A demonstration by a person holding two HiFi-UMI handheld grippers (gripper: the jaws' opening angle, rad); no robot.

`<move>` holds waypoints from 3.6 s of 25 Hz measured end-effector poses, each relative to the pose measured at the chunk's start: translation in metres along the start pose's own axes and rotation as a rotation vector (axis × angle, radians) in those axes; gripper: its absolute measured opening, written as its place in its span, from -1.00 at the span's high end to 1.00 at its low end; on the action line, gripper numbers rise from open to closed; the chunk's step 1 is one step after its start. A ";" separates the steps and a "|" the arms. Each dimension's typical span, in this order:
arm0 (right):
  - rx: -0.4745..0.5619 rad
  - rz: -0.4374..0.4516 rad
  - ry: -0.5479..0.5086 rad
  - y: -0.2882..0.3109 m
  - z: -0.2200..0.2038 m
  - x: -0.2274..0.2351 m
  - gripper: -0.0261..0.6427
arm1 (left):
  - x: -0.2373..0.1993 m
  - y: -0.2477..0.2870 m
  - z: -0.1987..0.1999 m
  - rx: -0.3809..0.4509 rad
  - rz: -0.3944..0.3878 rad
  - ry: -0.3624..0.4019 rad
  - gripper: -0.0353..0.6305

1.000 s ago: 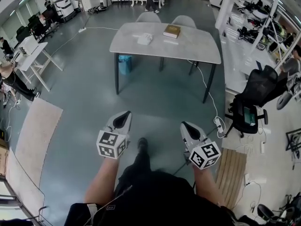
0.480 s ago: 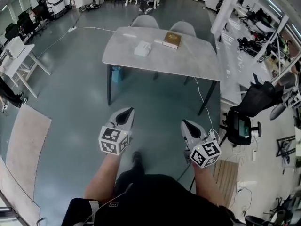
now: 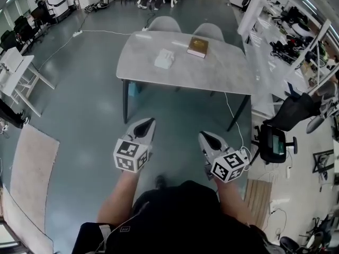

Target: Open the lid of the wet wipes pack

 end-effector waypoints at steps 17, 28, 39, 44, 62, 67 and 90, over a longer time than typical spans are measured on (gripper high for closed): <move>-0.074 0.157 0.057 0.153 -0.002 0.099 0.92 | -0.084 0.105 -0.013 -0.089 0.100 0.008 0.88; -0.124 0.267 0.063 0.288 0.049 0.265 0.92 | -0.143 0.303 0.016 -0.173 0.159 -0.005 0.88; -0.167 0.313 0.093 0.354 0.064 0.351 0.92 | -0.171 0.409 0.030 -0.218 0.177 0.016 0.88; -0.196 0.328 0.084 0.376 0.062 0.343 0.92 | -0.195 0.424 0.029 -0.220 0.165 0.018 0.88; -0.347 0.304 -0.057 0.499 0.060 0.353 0.92 | -0.295 0.492 0.006 -0.301 0.047 0.038 0.88; -0.382 0.343 -0.051 0.547 0.052 0.388 0.92 | -0.318 0.534 -0.014 -0.371 0.069 0.024 0.88; -0.543 0.443 0.025 0.647 0.007 0.493 0.92 | -0.352 0.671 -0.112 -0.784 0.059 0.096 0.39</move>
Point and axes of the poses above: the fingertips, and each gripper's own axes: y forward along the fingers, x to its right, z out of its top, the point moved 5 cm from there along -y, backward along the fingers, and after that the axes turned 3 degrees about x, right-handed, at the moved point
